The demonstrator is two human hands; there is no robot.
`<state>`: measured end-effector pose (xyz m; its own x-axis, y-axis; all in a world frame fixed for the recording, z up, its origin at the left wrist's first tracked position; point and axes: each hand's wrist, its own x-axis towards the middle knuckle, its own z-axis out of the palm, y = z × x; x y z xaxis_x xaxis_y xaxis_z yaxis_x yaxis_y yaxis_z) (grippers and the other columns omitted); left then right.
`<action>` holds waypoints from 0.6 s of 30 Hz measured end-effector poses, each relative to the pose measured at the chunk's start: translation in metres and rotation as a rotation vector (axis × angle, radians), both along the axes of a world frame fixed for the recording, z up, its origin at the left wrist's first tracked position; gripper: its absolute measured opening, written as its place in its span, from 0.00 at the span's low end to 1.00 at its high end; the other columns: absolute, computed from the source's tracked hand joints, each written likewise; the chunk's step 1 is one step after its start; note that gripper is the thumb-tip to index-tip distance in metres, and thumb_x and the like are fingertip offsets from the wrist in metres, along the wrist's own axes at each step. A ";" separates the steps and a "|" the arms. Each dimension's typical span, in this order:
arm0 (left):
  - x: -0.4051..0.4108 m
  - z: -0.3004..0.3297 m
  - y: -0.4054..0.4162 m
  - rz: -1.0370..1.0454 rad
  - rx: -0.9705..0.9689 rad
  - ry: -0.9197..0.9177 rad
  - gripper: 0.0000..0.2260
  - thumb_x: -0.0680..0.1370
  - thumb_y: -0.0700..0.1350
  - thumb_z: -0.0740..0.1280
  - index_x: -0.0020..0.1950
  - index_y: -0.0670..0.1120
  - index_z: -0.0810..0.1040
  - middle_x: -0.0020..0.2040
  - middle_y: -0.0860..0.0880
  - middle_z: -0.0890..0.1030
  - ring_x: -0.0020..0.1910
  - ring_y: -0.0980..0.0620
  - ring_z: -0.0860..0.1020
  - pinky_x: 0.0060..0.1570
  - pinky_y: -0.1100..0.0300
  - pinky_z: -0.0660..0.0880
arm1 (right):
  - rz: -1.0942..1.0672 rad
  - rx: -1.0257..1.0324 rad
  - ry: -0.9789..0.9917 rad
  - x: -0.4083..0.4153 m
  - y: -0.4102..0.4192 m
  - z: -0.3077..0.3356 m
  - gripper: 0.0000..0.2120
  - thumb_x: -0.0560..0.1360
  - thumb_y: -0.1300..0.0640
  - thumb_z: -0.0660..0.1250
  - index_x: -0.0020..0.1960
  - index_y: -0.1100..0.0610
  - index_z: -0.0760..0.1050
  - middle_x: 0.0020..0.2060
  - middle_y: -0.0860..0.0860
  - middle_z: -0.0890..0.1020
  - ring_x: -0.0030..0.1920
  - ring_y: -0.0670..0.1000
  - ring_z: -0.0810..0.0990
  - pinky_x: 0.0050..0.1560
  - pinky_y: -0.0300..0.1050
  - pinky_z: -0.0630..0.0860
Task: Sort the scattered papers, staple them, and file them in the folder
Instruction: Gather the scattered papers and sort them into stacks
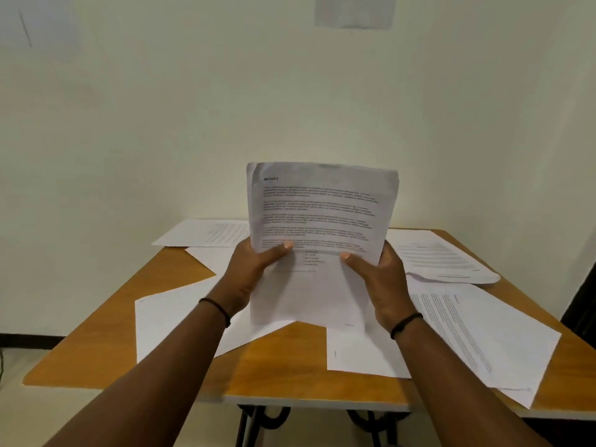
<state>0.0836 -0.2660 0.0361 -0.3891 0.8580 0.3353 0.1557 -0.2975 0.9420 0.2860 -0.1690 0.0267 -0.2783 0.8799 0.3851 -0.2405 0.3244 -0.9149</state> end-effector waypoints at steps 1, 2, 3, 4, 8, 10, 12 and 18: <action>0.001 -0.007 0.001 -0.001 -0.015 -0.002 0.26 0.65 0.60 0.75 0.61 0.52 0.80 0.55 0.54 0.85 0.53 0.54 0.83 0.52 0.57 0.80 | 0.005 0.000 -0.012 -0.001 0.000 -0.006 0.15 0.73 0.61 0.74 0.57 0.48 0.77 0.49 0.46 0.85 0.48 0.44 0.84 0.42 0.36 0.80; 0.001 -0.013 0.003 -0.002 -0.021 0.004 0.27 0.65 0.60 0.74 0.62 0.52 0.79 0.55 0.53 0.85 0.54 0.53 0.83 0.53 0.56 0.80 | -0.002 0.011 -0.027 -0.002 0.001 -0.009 0.14 0.74 0.61 0.74 0.56 0.47 0.77 0.49 0.45 0.85 0.49 0.44 0.84 0.43 0.36 0.80; 0.000 -0.016 0.004 0.023 -0.026 0.023 0.29 0.66 0.62 0.73 0.63 0.52 0.77 0.56 0.53 0.84 0.54 0.52 0.82 0.53 0.56 0.80 | -0.027 0.026 -0.033 -0.004 0.003 -0.008 0.14 0.74 0.61 0.74 0.54 0.46 0.78 0.49 0.44 0.85 0.49 0.42 0.84 0.44 0.35 0.80; -0.003 -0.018 0.006 0.082 -0.028 0.057 0.32 0.65 0.64 0.72 0.65 0.51 0.75 0.58 0.52 0.82 0.55 0.51 0.81 0.52 0.58 0.79 | -0.059 0.045 -0.024 -0.006 0.008 -0.005 0.13 0.74 0.61 0.74 0.53 0.46 0.78 0.48 0.43 0.85 0.49 0.41 0.83 0.45 0.35 0.80; -0.030 -0.038 0.001 0.326 -0.201 0.304 0.31 0.69 0.59 0.76 0.69 0.52 0.70 0.61 0.51 0.75 0.56 0.51 0.76 0.50 0.59 0.75 | -0.099 -0.028 0.028 -0.007 0.038 -0.004 0.16 0.74 0.66 0.72 0.58 0.51 0.80 0.51 0.46 0.85 0.51 0.45 0.84 0.53 0.41 0.80; -0.037 -0.055 -0.010 0.307 -0.474 0.603 0.32 0.68 0.58 0.75 0.69 0.52 0.70 0.65 0.49 0.74 0.62 0.49 0.75 0.58 0.56 0.73 | -0.117 -0.089 -0.034 -0.004 0.048 -0.025 0.17 0.74 0.67 0.71 0.59 0.52 0.79 0.52 0.47 0.85 0.52 0.46 0.83 0.54 0.42 0.79; -0.034 -0.063 -0.019 0.250 -0.654 0.857 0.34 0.67 0.60 0.71 0.70 0.50 0.71 0.69 0.49 0.73 0.66 0.50 0.71 0.60 0.58 0.69 | -0.162 -0.149 -0.089 0.001 0.055 -0.053 0.17 0.74 0.68 0.70 0.57 0.50 0.79 0.51 0.47 0.84 0.52 0.47 0.82 0.53 0.42 0.78; -0.038 -0.053 -0.022 0.202 -0.810 0.987 0.39 0.70 0.60 0.73 0.77 0.49 0.63 0.73 0.48 0.70 0.68 0.49 0.71 0.60 0.57 0.71 | -0.221 -0.205 -0.115 -0.002 0.061 -0.077 0.14 0.75 0.65 0.71 0.55 0.50 0.79 0.49 0.45 0.83 0.50 0.47 0.82 0.51 0.43 0.79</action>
<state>0.0461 -0.2882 -0.0169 -0.4224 0.9059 -0.0312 0.8595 0.4112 0.3036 0.2845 -0.1083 -0.0503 -0.1028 0.9799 0.1709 -0.0764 0.1635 -0.9836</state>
